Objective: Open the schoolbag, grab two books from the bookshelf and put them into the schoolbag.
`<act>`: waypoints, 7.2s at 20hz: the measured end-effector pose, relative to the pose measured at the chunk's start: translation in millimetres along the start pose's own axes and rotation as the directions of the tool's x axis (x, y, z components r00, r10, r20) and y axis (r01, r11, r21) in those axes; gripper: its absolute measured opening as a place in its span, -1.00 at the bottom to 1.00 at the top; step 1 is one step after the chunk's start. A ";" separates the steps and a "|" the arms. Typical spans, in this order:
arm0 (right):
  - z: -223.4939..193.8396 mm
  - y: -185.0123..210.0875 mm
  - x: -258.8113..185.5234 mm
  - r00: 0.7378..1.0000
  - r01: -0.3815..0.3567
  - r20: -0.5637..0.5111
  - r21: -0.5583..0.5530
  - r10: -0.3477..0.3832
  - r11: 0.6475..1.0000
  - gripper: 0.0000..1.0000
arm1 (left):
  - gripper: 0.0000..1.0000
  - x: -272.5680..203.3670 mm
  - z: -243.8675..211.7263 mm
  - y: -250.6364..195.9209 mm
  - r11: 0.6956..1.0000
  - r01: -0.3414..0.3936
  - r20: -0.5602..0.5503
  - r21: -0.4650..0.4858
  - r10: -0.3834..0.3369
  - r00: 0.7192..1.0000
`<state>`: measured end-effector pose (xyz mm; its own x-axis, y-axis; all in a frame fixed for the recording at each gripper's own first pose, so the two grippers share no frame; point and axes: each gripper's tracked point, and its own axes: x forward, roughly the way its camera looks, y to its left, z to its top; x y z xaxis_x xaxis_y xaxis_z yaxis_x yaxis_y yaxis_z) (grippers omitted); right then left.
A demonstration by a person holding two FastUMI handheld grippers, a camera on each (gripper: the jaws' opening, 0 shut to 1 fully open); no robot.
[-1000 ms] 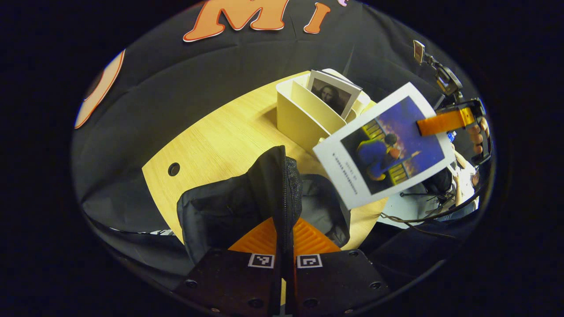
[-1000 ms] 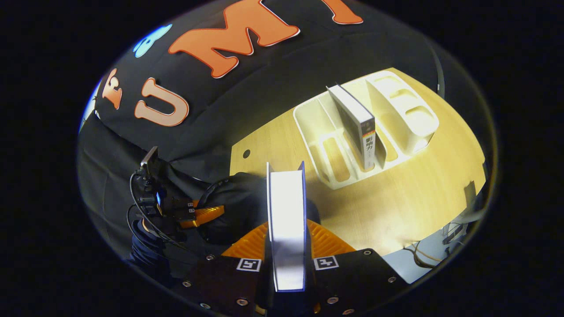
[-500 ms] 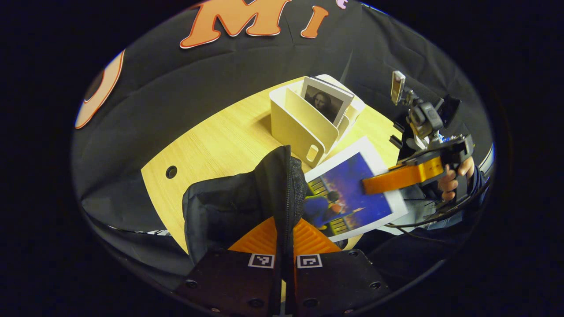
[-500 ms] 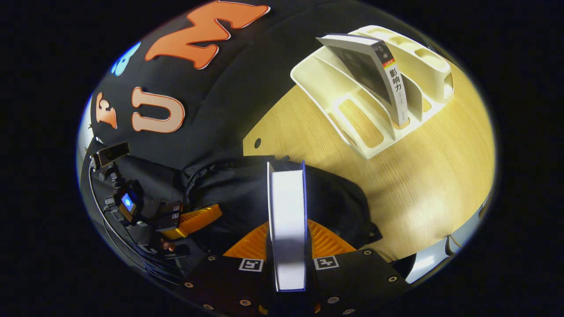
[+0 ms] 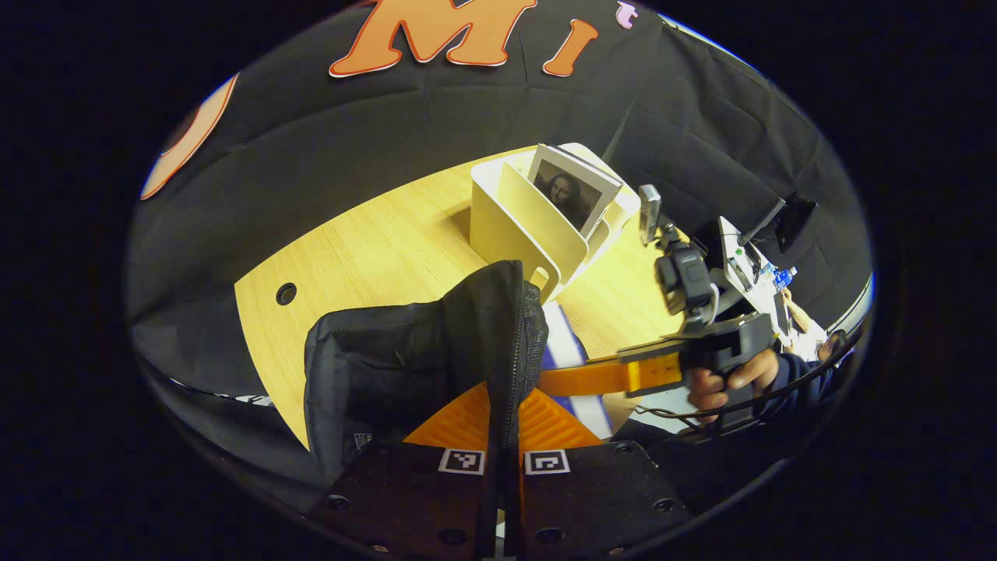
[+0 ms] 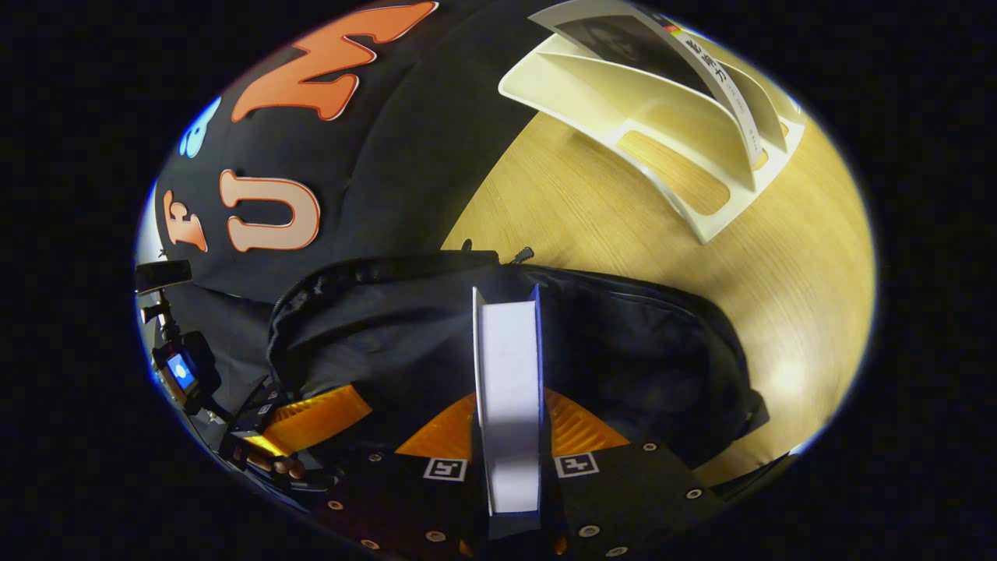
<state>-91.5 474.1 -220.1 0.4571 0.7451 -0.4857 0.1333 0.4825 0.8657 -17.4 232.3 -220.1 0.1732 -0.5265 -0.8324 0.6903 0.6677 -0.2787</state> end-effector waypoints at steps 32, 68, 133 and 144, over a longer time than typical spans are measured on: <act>133.4 -72.5 -199.5 0.883 0.404 0.001 -0.514 -0.470 0.757 0.95 | -0.91 23.4 -7.9 -4.8 0.982 -0.094 0.002 -0.165 0.096 0.995; 322.5 -83.4 -125.6 0.725 0.525 -0.032 -0.620 -0.688 0.582 -0.31 | -0.91 38.7 -24.8 0.3 0.858 -0.221 -0.015 -0.464 0.242 0.970; 8.5 2.6 -9.4 0.993 -0.016 0.120 0.056 0.009 0.998 -0.33 | -0.91 7.2 7.9 -3.5 0.963 -0.105 0.136 -0.247 0.142 0.980; 18.2 7.4 7.5 0.967 -0.043 0.254 0.119 0.011 0.992 -0.37 | -0.91 15.0 11.0 -11.9 0.959 -0.085 0.135 -0.270 0.126 0.983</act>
<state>-71.1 474.8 -215.2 0.6666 0.6094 -0.4293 0.2173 0.3920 0.8939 -15.3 210.6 -224.0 0.3521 -0.5048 -0.7882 0.4578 0.8274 -0.3254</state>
